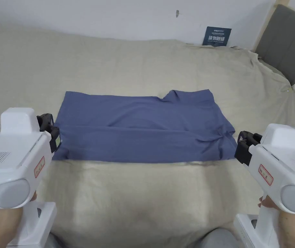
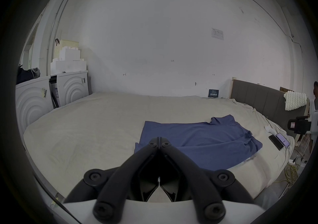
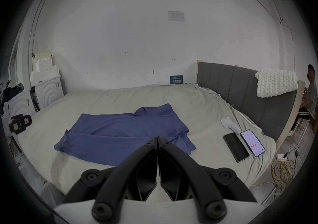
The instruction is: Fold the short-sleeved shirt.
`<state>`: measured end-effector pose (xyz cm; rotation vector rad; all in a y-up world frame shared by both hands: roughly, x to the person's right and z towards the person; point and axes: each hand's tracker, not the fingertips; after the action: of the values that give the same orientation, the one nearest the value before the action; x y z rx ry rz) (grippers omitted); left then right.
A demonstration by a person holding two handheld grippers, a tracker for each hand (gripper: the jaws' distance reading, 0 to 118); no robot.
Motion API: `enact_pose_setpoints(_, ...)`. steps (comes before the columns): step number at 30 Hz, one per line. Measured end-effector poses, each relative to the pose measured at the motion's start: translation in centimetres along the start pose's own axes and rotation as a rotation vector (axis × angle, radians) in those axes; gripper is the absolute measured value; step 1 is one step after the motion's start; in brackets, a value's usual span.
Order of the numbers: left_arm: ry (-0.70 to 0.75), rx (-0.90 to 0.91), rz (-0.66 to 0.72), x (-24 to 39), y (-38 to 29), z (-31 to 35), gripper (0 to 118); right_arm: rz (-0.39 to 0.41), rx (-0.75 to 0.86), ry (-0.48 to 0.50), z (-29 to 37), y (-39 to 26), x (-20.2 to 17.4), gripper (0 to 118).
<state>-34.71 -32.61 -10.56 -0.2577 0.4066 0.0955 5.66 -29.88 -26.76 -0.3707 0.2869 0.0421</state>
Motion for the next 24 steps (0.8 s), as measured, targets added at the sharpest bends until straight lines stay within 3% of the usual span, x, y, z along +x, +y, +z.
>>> enact_pose_setpoints(9, -0.006, -0.017, 0.016, 0.5, 0.2, -0.6, 0, 0.008, -0.145, -0.016, -6.9, 3.2, 2.1, 0)
enact_pose_setpoints(10, -0.005, -0.018, 0.016, 0.5, 0.2, -0.8, 0, -0.017, -0.190, -0.018, -8.1, 3.6, 2.4, 8)
enact_pose_setpoints(11, -0.007, -0.019, 0.018, 0.7, 0.2, -0.8, 0, -0.035, -0.234, -0.009, -9.6, 4.0, 2.9, 29)
enact_pose_setpoints(12, -0.007, -0.020, 0.021, 0.8, 0.3, -0.9, 0, -0.067, -0.259, -0.009, -10.9, 4.2, 3.4, 68)
enact_pose_setpoints(13, -0.008, -0.021, 0.024, 0.8, 0.3, -1.0, 0, -0.067, -0.287, -0.016, -12.1, 4.3, 3.7, 90)
enact_pose_setpoints(14, -0.007, -0.023, 0.027, 0.9, 0.3, -1.2, 0, -0.062, -0.343, -0.014, -13.4, 4.3, 3.8, 97)
enact_pose_setpoints(20, 0.001, -0.045, 0.024, 1.4, 0.4, -2.3, 0, -0.117, -0.548, -0.085, -20.0, 3.1, 5.6, 97)
enact_pose_setpoints(24, -0.001, -0.070, 0.017, 1.8, 0.4, -3.5, 0, -0.097, -0.656, -0.148, -23.0, 0.9, 6.8, 97)
